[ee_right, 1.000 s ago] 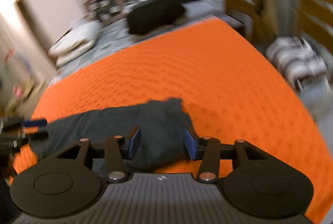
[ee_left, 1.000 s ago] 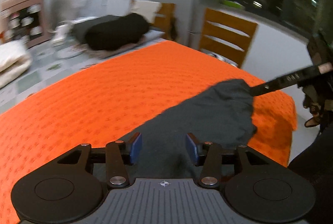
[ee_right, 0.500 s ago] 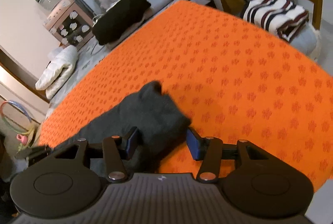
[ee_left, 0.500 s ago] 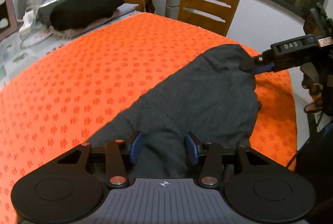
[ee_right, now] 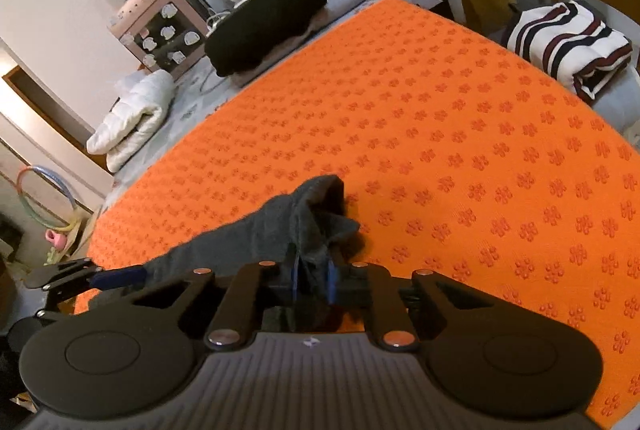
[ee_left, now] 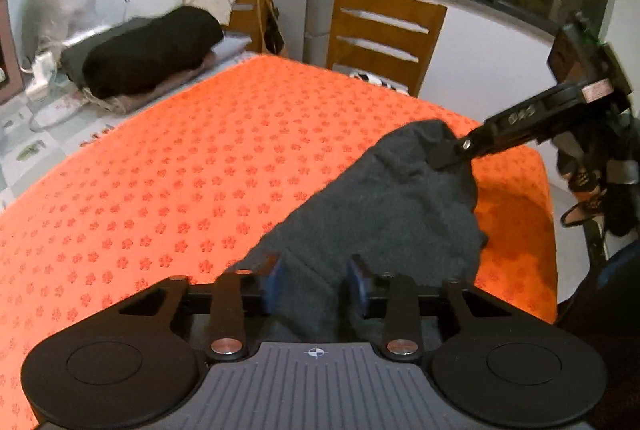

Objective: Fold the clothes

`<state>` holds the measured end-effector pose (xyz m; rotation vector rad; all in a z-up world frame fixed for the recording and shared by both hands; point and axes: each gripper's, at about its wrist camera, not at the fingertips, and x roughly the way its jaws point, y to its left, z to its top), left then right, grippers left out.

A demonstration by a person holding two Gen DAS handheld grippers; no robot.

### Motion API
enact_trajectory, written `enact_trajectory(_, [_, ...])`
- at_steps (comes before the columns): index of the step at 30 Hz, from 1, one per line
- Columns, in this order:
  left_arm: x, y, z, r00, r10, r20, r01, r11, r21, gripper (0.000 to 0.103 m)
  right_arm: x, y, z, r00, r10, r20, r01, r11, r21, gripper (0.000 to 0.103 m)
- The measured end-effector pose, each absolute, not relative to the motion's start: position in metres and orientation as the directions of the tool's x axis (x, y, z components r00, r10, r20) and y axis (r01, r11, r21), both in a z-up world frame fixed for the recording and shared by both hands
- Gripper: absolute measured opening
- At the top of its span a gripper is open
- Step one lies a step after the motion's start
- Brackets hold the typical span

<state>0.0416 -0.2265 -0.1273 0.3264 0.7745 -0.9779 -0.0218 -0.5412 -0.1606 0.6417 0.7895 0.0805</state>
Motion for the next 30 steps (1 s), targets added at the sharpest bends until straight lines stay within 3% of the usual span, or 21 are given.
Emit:
enact_trajectory(2, [0.051,-0.23,-0.138,0.289,-0.598,-0.748,0.842,0.531,-0.099,0.033,-0.022,-0.542,-0.155,0.718,0.304,-0.626,0.167,0.798,0.579,0.013])
enact_trajectory(9, [0.067,-0.214,-0.144,0.254,-0.649,-0.717,0.761,0.592,-0.266,0.035,-0.024,-0.532,-0.117,0.756,0.321,-0.57,0.119,0.789,0.603,0.012])
enact_trajectory(12, [0.068,-0.198,-0.127,0.29,-0.67,-0.683,0.693,0.64,-0.333,0.046,-0.023,-0.524,-0.098,0.767,0.34,-0.544,0.078,0.792,0.606,0.012])
enact_trajectory(15, [0.064,-0.17,-0.101,0.367,-0.671,-0.644,0.607,0.697,-0.381,0.049,-0.02,-0.512,-0.081,0.767,0.361,-0.53,0.024,0.81,0.587,0.012])
enact_trajectory(20, [0.055,-0.12,-0.067,0.488,-0.614,-0.62,0.442,0.787,-0.43,0.051,-0.011,-0.479,-0.05,0.756,0.402,-0.517,-0.093,0.848,0.522,0.012])
enact_trajectory(30, [0.035,-0.025,-0.055,0.548,-0.616,-0.565,0.384,0.786,-0.484,0.056,0.001,-0.348,-0.001,0.769,0.397,-0.501,-0.258,0.91,0.325,0.011])
